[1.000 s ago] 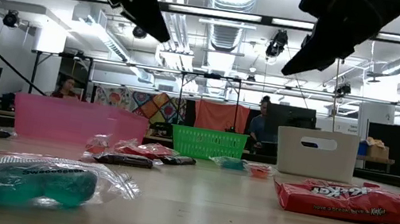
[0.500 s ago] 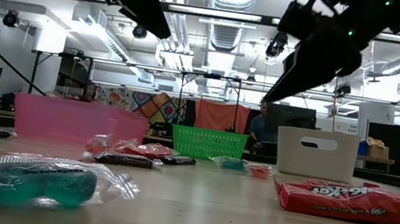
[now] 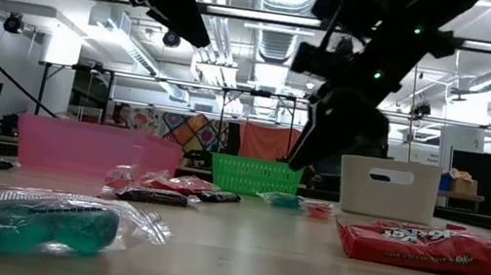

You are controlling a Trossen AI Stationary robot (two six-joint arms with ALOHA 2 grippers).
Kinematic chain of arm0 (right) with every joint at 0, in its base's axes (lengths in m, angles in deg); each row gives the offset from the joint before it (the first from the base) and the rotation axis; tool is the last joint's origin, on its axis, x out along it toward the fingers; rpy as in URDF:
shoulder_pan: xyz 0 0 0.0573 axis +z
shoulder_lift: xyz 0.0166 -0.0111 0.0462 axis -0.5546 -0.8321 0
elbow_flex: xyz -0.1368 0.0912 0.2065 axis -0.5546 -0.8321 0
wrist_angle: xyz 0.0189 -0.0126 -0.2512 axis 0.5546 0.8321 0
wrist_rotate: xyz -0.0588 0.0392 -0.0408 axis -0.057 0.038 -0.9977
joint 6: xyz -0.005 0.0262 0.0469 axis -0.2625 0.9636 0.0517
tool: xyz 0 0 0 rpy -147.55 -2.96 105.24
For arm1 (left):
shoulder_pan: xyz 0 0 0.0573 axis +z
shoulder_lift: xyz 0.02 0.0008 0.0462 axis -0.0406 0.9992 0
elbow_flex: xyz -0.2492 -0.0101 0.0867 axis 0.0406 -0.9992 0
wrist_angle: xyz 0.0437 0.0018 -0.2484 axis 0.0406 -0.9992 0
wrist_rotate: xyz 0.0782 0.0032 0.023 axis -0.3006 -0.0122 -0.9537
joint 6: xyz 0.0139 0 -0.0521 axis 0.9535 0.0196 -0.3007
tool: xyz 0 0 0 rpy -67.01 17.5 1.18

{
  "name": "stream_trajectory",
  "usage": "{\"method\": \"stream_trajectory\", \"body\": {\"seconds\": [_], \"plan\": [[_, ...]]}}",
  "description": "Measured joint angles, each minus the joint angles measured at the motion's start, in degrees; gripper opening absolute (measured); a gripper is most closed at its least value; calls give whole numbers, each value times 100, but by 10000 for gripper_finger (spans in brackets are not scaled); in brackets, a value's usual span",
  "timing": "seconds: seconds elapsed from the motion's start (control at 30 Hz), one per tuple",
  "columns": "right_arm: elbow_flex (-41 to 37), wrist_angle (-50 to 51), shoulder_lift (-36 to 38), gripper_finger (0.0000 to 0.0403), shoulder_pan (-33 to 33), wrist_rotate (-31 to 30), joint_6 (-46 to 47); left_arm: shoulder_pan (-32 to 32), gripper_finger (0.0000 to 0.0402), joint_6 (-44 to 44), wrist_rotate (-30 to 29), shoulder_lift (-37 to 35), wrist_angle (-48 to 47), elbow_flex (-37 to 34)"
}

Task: Sort candy
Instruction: Put the blue gummy into the green bin

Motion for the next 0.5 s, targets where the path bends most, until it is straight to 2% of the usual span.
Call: {"method": "stream_trajectory", "body": {"seconds": [0.23,0.5], "plan": [[436,344,-528,181,-62,-10,-34,0,107,0,-2,0,-9,0],[758,841,-887,145,-99,-119,-74,7,107,0,-9,0,-20,0]]}}
